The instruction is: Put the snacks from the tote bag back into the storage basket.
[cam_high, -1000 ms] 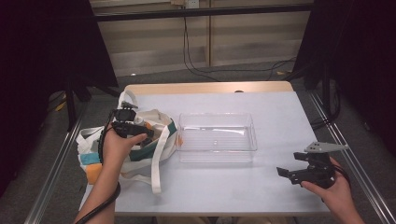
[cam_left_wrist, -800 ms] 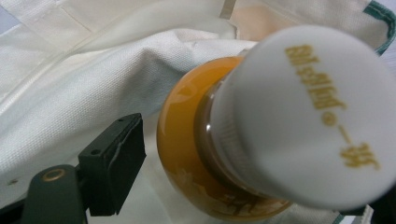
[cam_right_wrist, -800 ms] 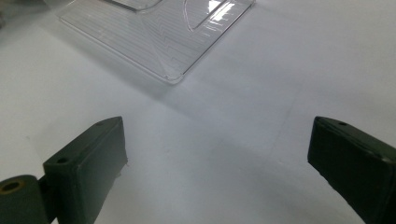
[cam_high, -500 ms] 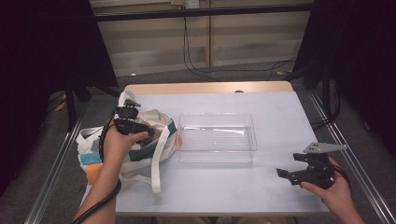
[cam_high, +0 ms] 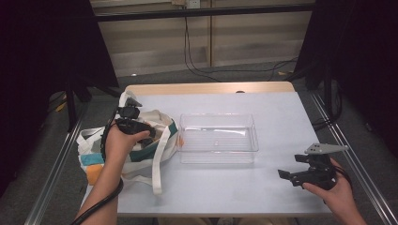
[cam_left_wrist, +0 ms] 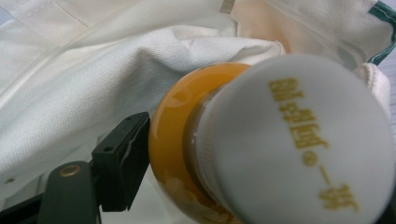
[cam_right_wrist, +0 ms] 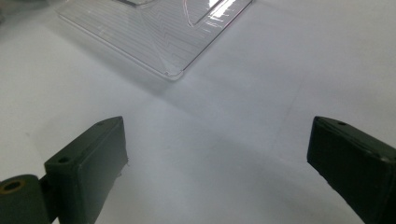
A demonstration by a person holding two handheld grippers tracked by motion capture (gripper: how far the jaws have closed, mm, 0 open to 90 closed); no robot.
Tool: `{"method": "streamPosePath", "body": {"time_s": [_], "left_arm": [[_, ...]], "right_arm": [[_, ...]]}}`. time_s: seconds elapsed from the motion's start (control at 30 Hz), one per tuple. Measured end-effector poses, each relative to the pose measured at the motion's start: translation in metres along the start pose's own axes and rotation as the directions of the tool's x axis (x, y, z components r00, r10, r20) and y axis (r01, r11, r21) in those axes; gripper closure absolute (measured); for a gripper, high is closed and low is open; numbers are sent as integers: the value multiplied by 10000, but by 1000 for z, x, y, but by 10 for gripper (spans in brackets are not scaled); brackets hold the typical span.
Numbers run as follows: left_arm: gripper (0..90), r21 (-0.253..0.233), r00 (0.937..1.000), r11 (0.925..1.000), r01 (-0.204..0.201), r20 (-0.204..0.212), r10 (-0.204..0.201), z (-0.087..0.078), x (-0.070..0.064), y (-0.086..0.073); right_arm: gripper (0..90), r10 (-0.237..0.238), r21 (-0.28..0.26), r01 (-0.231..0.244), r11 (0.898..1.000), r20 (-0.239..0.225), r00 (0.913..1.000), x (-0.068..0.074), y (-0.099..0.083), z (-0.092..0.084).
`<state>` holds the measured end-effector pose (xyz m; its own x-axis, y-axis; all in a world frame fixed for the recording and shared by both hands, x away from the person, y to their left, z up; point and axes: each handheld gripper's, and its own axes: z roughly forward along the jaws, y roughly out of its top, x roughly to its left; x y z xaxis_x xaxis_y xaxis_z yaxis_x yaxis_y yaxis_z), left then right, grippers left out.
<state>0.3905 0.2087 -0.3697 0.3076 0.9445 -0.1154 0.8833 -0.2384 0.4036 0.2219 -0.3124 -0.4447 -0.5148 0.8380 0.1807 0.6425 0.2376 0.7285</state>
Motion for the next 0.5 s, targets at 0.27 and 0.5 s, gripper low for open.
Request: {"method": "streamPosePath", "body": {"time_s": [0.27,0.5], "left_arm": [[298,-1,9997,9998,195,-113,-195,-1,-3,1],[302,294,9993,9989,359,-108,-356,-2,-2,4]], "right_arm": [[48,-20,-14,20,10000,17,10000,0,0,0],[48,-18,-1,18,10000,-7,10000,-1,-1,0]]}}
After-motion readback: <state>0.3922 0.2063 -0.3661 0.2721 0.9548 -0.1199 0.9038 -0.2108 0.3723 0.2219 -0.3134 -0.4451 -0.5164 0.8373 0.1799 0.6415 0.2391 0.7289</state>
